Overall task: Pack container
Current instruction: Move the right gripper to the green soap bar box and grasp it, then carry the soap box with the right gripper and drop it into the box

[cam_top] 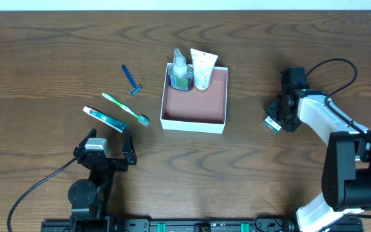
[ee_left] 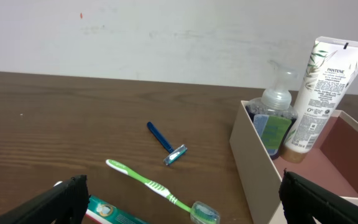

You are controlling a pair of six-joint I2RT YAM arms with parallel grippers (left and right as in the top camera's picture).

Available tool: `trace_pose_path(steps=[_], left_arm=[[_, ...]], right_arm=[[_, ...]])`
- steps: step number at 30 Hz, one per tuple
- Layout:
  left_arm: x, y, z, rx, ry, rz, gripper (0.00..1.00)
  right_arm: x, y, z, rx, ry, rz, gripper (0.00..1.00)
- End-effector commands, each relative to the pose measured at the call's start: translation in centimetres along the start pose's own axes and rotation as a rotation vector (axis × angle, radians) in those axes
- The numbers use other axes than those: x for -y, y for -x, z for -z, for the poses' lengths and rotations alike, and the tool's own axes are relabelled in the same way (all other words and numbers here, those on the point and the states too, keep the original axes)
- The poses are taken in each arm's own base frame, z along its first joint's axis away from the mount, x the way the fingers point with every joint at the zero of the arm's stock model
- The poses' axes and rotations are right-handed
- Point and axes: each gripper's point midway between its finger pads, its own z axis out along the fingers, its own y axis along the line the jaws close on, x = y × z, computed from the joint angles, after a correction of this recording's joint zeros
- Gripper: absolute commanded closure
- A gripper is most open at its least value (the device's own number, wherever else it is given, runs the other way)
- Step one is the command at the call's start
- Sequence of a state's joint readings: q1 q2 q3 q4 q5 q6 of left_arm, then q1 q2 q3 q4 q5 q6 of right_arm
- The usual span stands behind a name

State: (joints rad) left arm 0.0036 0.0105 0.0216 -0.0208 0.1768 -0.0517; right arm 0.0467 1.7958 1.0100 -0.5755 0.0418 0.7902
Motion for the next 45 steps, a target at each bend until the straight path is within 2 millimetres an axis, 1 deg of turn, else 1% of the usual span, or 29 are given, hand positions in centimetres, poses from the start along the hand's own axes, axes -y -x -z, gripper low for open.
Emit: trace_pose_path(steps=[1, 4, 6, 7, 9, 11, 12, 14, 17, 19, 21, 25, 29, 33, 41, 45], left_arm=[[0.1, -1.7, -0.1, -0.054, -0.011, 0.008, 0.02], [0.1, -1.7, -0.1, -0.054, -0.011, 0.008, 0.02], [0.1, -1.7, -0.1, -0.054, -0.011, 0.008, 0.02], [0.1, -1.7, -0.1, -0.054, -0.011, 0.008, 0.02], [0.1, -1.7, -0.1, -0.054, -0.011, 0.008, 0.02], [0.1, -1.7, -0.1, -0.054, -0.011, 0.008, 0.02], [0.1, -1.7, -0.1, -0.054, -0.011, 0.008, 0.02], [0.1, -1.7, -0.1, -0.054, -0.011, 0.008, 0.02], [0.1, -1.7, -0.1, -0.054, -0.011, 0.008, 0.02], [0.1, -1.7, -0.1, -0.054, -0.011, 0.008, 0.02], [0.1, -1.7, -0.1, -0.054, -0.011, 0.008, 0.02], [0.1, -1.7, -0.1, -0.054, -0.011, 0.007, 0.02], [0.1, -1.7, -0.1, -0.054, -0.011, 0.008, 0.02], [0.1, -1.7, -0.1, -0.054, -0.011, 0.008, 0.02], [0.1, -1.7, -0.1, -0.054, -0.011, 0.008, 0.02], [0.1, -1.7, -0.1, -0.054, -0.011, 0.008, 0.02]], right_arm=[[-1.0, -0.7, -0.6, -0.06, 0.06, 0.079, 0.73], [-3.5, -0.6, 0.7, -0.076, 0.179, 0.144, 0.74], [-5.9, -0.6, 2.2, -0.083, 0.302, 0.204, 0.75], [-7.1, -0.5, 3.2, -0.084, 0.368, 0.226, 0.75], [-9.1, -0.4, 5.0, -0.075, 0.483, 0.266, 0.73], [-10.7, -0.2, 6.7, -0.058, 0.577, 0.303, 0.73], [-11.6, -0.2, 7.9, -0.044, 0.636, 0.325, 0.72], [-12.9, -0.2, 9.8, -0.024, 0.727, 0.37, 0.72], [-15.1, -0.6, 13.4, 0.021, 0.893, 0.479, 0.71], [-16.2, -0.9, 14.9, 0.045, 0.971, 0.538, 0.7], [-17.1, -1.1, 16.1, 0.064, 1.035, 0.576, 0.7], [-18.2, -1.1, 16.6, 0.097, 1.073, 0.61, 0.7], [-19.3, -2.0, 16.9, 0.092, 1.132, 0.654, 0.7], [-20.3, -2.6, 16.5, 0.066, 1.171, 0.648, 0.72], [-21.2, -2.4, 15.6, 0.058, 1.192, 0.621, 0.74], [-21.3, -2.5, 15.5, 0.034, 1.182, 0.579, 0.81]])
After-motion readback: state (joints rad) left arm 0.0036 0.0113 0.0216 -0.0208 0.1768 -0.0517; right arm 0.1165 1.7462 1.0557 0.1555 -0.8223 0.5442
